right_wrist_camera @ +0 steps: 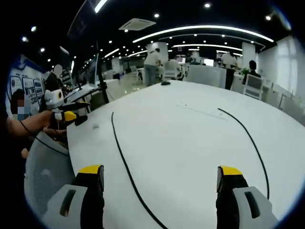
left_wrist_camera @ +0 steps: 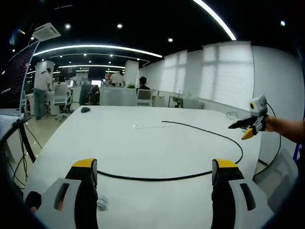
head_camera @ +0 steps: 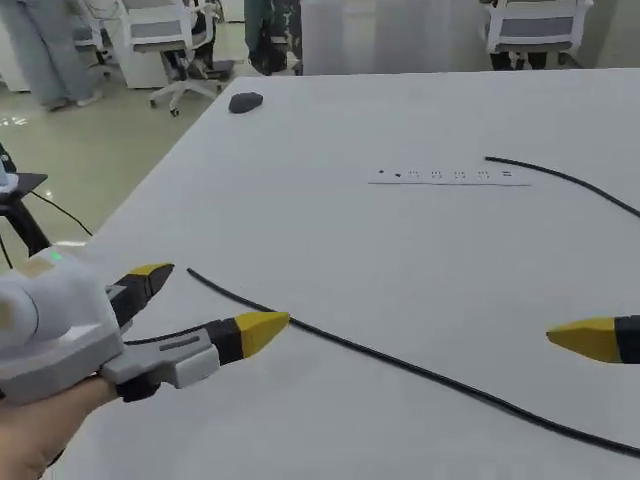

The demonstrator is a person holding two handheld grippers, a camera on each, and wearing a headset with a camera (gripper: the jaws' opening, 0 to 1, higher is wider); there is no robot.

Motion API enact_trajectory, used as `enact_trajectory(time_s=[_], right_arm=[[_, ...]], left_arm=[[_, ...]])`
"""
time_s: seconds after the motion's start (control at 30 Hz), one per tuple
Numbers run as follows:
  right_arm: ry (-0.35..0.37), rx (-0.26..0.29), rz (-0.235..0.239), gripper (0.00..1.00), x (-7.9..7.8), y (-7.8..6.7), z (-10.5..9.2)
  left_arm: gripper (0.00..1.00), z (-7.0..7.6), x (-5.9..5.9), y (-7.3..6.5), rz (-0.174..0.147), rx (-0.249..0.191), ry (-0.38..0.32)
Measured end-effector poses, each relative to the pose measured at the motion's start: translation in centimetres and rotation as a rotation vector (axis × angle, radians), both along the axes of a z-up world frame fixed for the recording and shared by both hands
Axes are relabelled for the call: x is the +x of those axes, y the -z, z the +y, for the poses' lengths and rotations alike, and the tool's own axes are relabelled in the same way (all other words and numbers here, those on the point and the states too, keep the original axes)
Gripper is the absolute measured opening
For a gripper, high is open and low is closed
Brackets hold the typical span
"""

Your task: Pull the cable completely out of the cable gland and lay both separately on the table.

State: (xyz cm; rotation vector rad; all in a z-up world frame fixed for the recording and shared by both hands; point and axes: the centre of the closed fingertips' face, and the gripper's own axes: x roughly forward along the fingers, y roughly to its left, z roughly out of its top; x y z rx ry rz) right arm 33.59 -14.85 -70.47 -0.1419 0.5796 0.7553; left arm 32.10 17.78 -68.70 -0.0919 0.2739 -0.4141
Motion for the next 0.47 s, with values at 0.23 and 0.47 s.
enact_trajectory(time_s=[0.23, 0.47], right_arm=[[0.019, 0.001, -0.001, 1.00, -1.8, 0.2, -0.6], [0.022, -0.010, -0.009, 1.00, -2.6, 0.1, -0.8]], left_arm=[[1.00, -2.0, -1.2, 0.0, 0.013, 0.047, 0.048], [1.00, -3.5, -1.9, -0.2, 0.007, 0.068, 0.079]])
